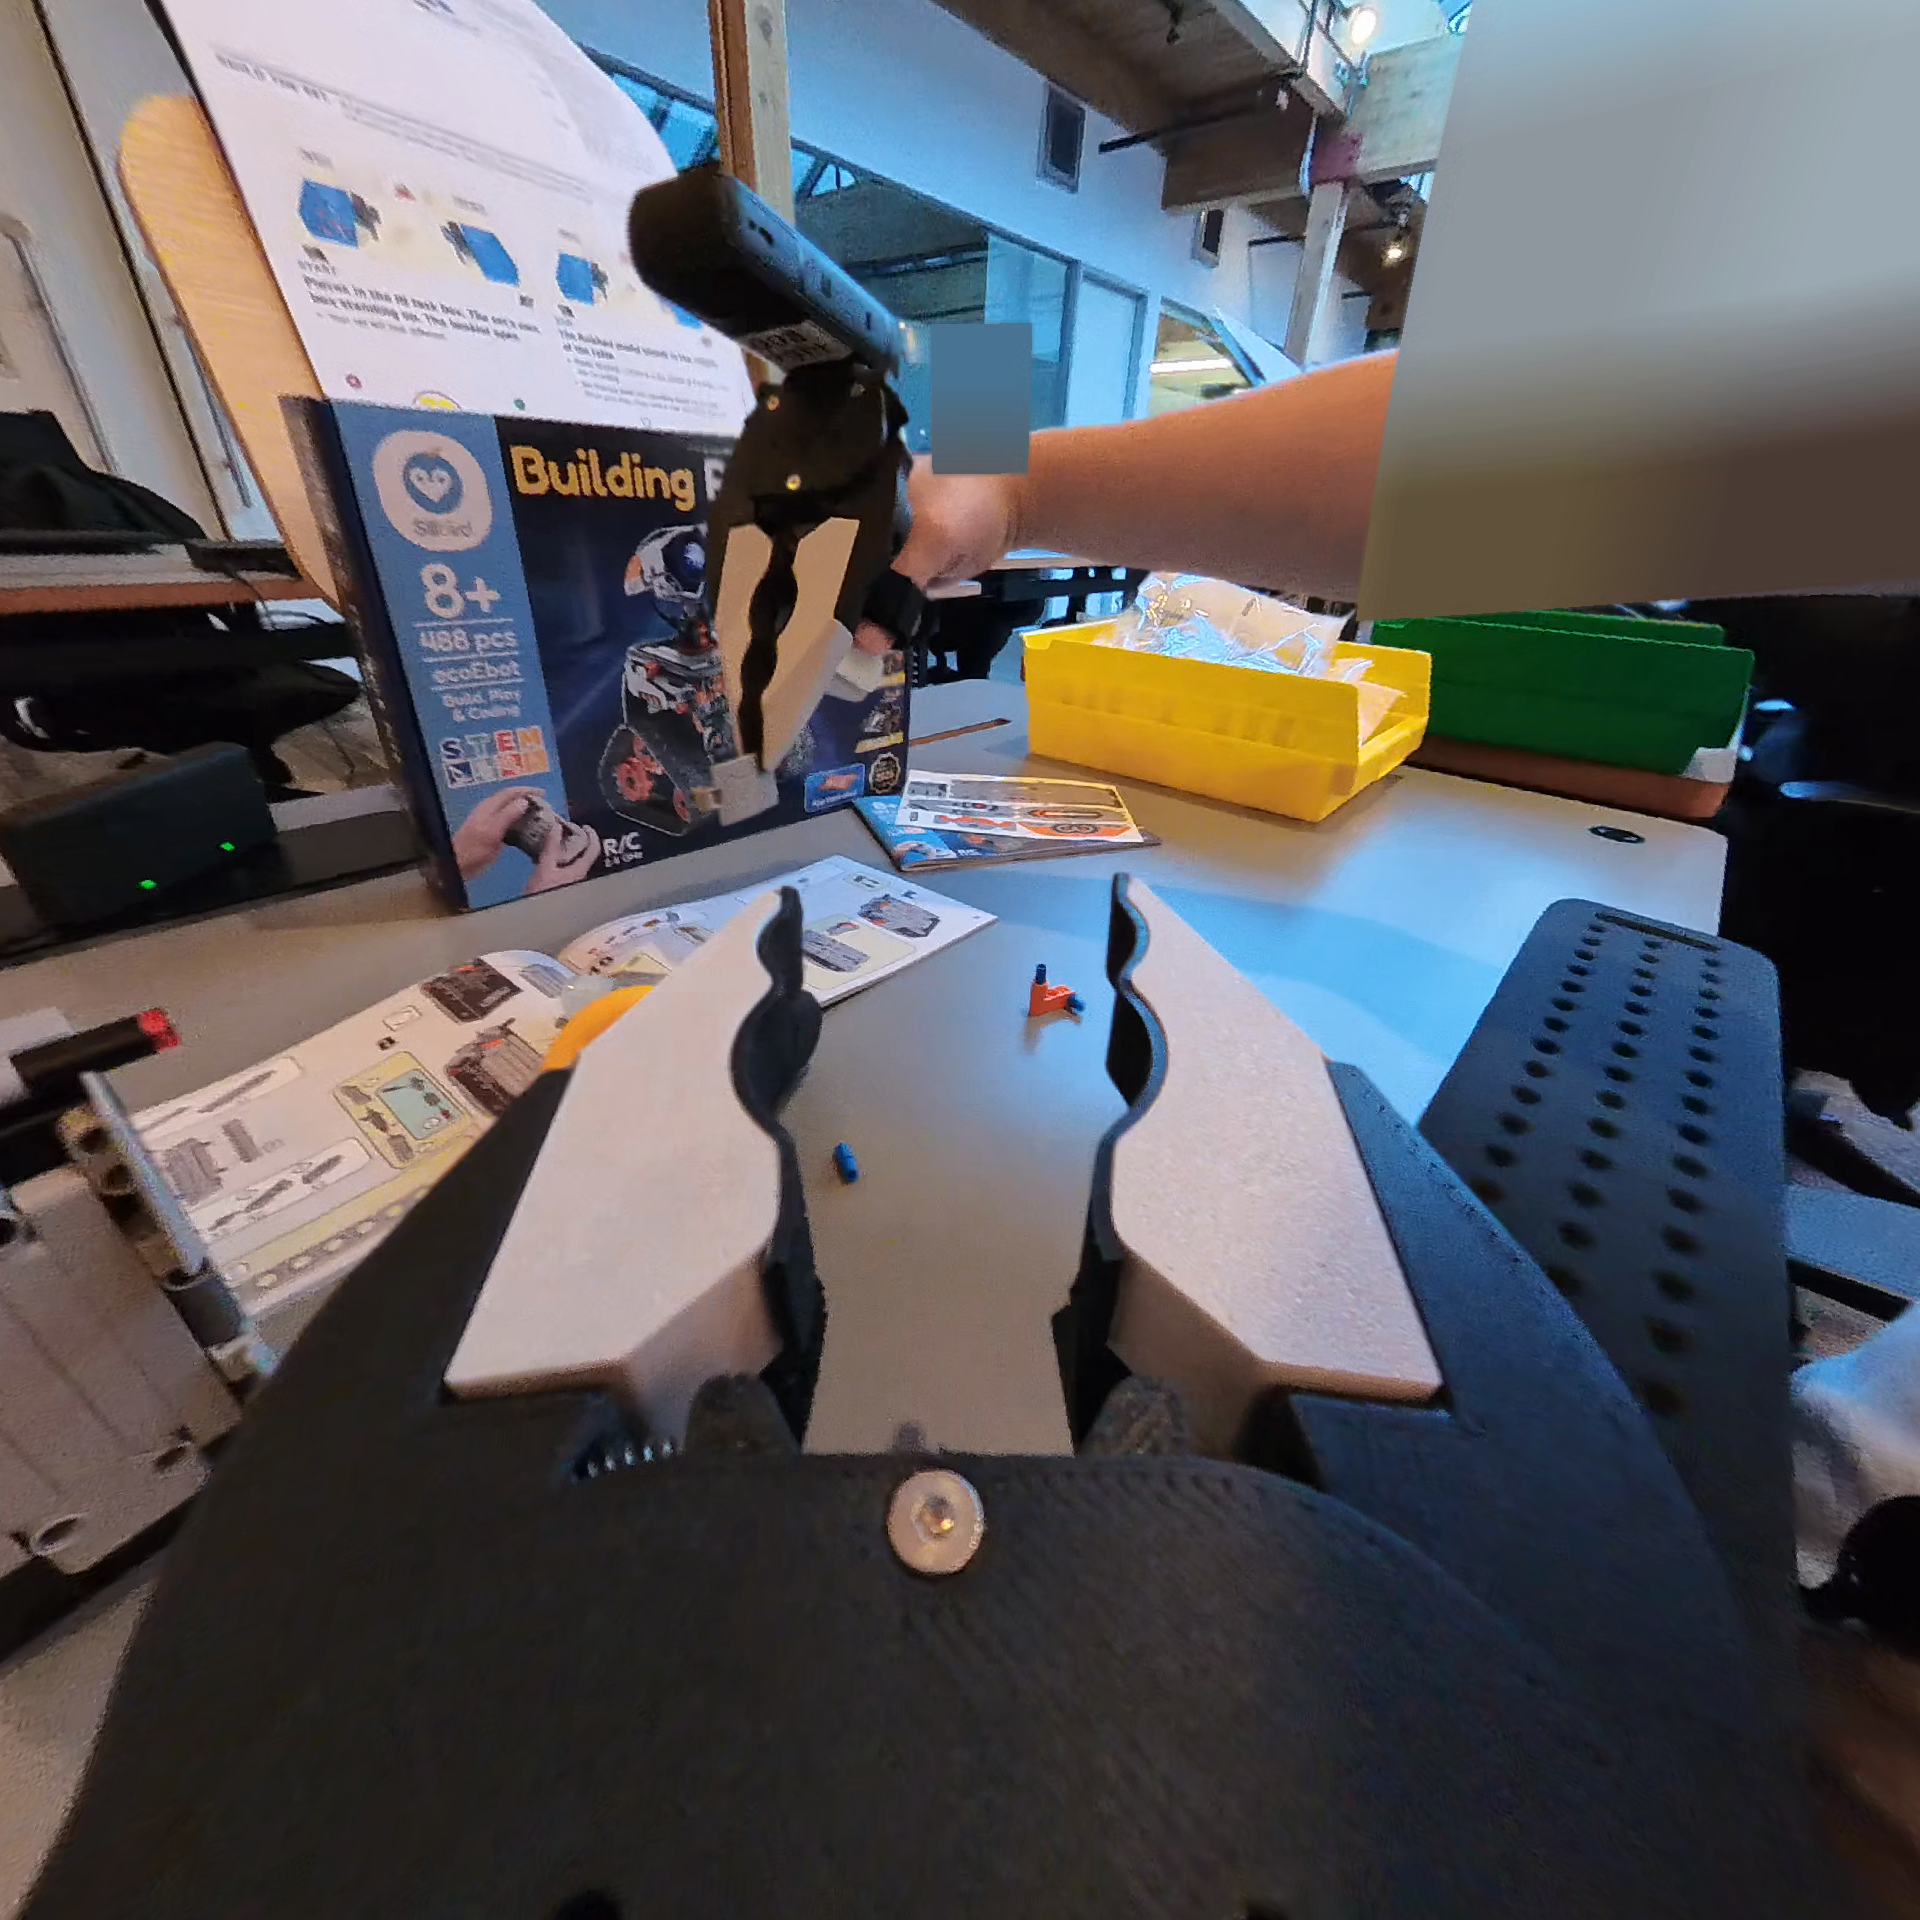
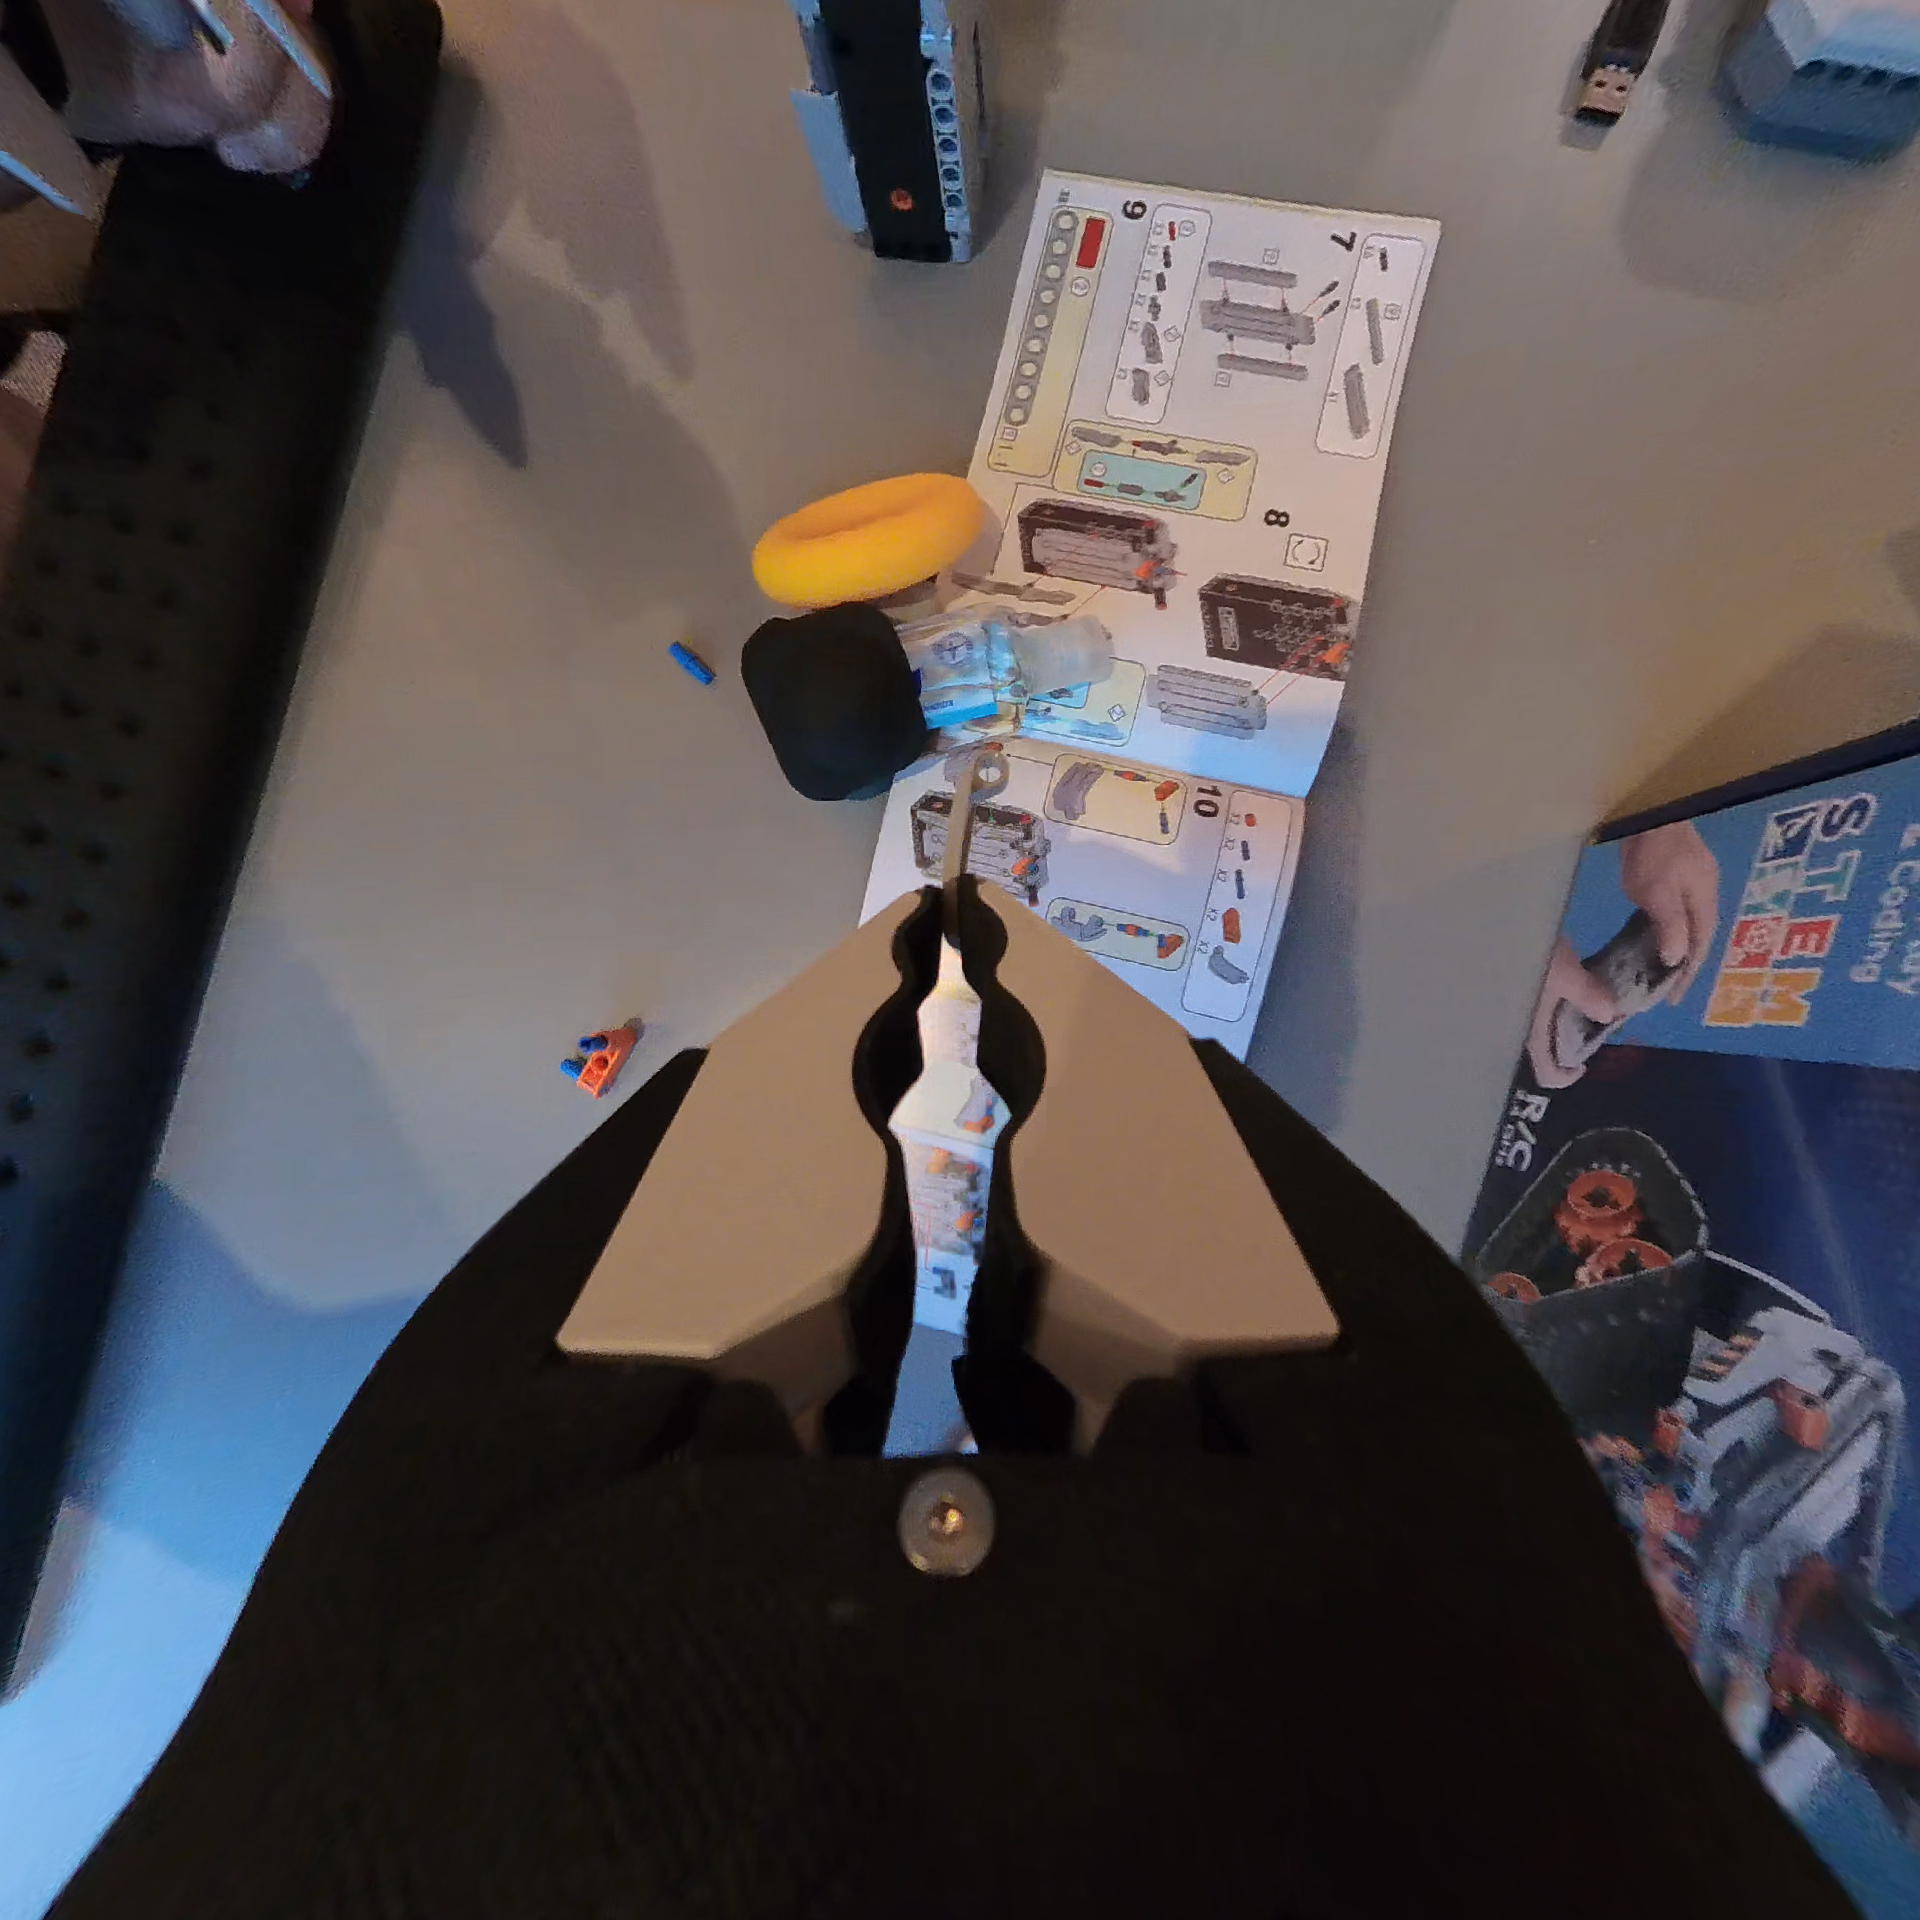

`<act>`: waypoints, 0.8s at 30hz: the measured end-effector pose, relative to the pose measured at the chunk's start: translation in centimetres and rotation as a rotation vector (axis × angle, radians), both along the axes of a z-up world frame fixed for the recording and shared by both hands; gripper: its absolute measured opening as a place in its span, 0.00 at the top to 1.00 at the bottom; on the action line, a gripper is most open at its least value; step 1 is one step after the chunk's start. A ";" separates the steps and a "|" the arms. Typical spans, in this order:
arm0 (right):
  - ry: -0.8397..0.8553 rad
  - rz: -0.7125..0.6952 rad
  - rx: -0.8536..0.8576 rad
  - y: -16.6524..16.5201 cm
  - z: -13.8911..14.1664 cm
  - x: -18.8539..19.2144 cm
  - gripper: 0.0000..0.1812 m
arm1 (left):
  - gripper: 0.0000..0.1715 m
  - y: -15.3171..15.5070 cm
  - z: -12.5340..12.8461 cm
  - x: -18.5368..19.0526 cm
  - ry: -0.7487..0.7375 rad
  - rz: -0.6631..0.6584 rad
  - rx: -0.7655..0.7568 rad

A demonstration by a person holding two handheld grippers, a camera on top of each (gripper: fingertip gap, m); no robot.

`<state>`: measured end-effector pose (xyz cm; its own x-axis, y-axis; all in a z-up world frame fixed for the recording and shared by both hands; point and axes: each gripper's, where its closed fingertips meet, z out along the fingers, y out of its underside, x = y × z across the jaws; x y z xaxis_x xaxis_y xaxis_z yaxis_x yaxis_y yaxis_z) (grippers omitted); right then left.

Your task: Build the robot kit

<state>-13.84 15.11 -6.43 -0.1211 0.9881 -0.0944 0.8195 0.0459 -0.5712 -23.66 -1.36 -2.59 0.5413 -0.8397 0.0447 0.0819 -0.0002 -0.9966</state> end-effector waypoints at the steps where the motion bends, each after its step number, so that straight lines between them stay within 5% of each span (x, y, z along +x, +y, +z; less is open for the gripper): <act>1: 0.003 -0.012 -0.018 0.0 -0.3 -0.1 0.99 | 0.66 0.0 -0.2 0.2 0.003 -0.009 -0.014; 14: 0.037 -0.105 -0.410 -2.8 -1.4 -0.1 1.00 | 0.67 0.4 -1.1 0.8 0.038 -0.016 -0.041; 24: 0.009 -0.138 -0.428 -2.5 -3.0 0.7 1.00 | 0.66 0.4 -1.2 0.9 0.036 -0.025 -0.040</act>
